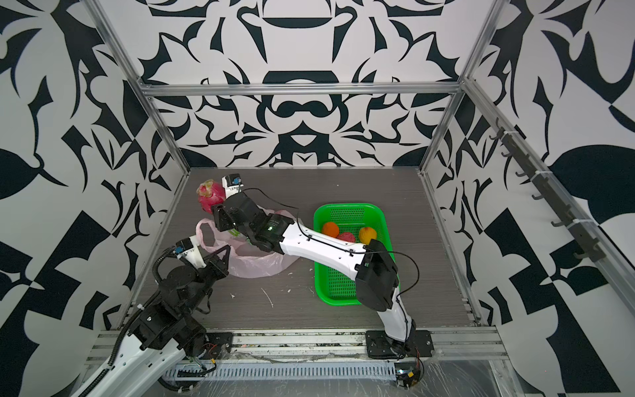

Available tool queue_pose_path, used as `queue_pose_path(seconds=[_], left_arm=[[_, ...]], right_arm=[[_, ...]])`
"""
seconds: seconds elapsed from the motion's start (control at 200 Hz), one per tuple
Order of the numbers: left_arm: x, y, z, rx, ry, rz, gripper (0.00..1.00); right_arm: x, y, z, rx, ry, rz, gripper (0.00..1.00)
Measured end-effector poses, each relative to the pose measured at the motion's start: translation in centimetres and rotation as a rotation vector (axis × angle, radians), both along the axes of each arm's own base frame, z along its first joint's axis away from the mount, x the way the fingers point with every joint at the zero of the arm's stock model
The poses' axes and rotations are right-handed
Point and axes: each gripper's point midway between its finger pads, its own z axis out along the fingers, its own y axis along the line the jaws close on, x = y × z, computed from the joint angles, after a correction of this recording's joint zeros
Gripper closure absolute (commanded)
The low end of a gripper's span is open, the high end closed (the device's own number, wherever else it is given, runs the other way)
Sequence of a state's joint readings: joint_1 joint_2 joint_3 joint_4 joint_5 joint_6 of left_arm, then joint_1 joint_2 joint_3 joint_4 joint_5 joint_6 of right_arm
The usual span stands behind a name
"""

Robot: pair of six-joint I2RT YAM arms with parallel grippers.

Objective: Untie the knot of the plastic bag and take out the fruit
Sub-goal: Place the fruit in the basket.

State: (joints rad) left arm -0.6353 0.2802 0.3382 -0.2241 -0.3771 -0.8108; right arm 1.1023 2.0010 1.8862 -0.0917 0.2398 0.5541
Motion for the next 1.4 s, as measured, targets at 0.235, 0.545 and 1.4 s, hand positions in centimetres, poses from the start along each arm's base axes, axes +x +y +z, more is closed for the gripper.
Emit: queue_pose_path(seconds=[0.235, 0.545, 1.4], left_arm=[[-0.1, 0.1, -0.6, 0.001, 0.008, 0.001, 1.00], [-0.2, 0.1, -1.7, 0.008, 0.029, 0.003, 1.00], [-0.3, 0.2, -2.4, 0.020, 0.046, 0.003, 1.00]], right_arm=[[0.1, 0.2, 3.6, 0.035, -0.055, 0.009, 0.79], [-0.5, -1.1, 7.7, 0.074, -0.119, 0.017, 0.79], [0.2, -21.3, 8.7, -0.012, -0.148, -0.305, 0.79]])
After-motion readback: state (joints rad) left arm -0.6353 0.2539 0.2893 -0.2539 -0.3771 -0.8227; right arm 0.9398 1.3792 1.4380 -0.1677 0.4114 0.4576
